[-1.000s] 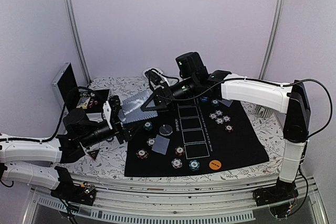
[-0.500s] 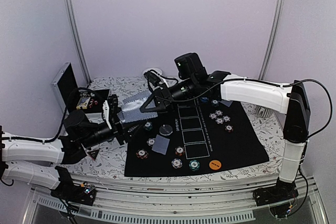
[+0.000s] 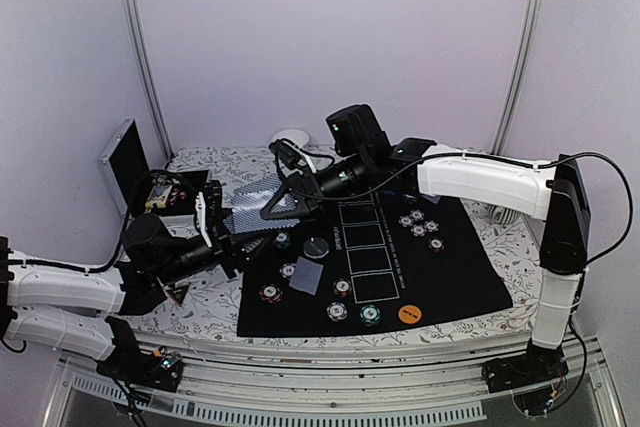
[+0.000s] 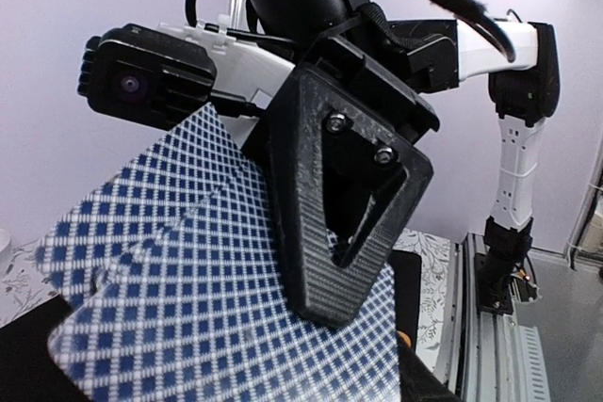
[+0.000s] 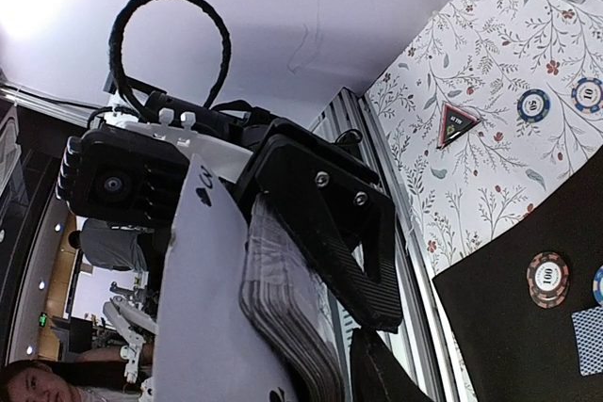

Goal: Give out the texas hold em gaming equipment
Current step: Adjust the face-down deck piles.

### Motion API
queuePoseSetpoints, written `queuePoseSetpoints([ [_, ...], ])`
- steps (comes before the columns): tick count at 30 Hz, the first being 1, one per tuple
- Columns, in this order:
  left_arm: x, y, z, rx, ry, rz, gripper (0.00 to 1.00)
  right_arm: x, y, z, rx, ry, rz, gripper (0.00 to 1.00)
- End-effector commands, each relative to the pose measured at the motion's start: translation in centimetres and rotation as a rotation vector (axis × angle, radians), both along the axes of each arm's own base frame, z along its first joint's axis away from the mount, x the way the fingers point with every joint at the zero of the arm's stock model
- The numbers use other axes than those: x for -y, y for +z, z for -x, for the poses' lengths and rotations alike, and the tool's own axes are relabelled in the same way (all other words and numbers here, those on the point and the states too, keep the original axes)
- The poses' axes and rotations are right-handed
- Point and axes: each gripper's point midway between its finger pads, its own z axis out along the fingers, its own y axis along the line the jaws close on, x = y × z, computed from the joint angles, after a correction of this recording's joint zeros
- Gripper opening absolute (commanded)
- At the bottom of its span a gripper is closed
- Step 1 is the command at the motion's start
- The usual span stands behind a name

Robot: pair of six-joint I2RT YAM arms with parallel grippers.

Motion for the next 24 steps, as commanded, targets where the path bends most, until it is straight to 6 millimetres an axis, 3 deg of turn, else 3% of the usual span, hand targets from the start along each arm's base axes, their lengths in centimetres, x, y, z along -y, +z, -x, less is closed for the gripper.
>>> queuePoseSetpoints([
  [1,-0.04,0.61,0.58,0.002,-0.021,0.043,0.47,0.17,0.85,-0.35,0.043,-0.032,0.004,0.34],
  [7,-0.61,0.67,0.76,-0.025,-0.015,0.088,0.47,0.42,0.74,-0.78,0.059,-0.056,0.023,0.35],
  [11,-0.34,0.48,0.89,-0.035,-0.033,0.086,0.47,0.40,1.16,-0.71,0.068,-0.048,0.014,0.21],
  [20,-0.60,0.13,1.07,-0.029,-0.028,0.070,0.47,0.81,1.52,-0.82,0.076,-0.053,0.015,0.22],
  [24,-0.52,0.03,1.24,-0.030,-0.039,0.067,0.47,0.82,1.72,-0.65,0.074,-0.038,0.007,0.06],
])
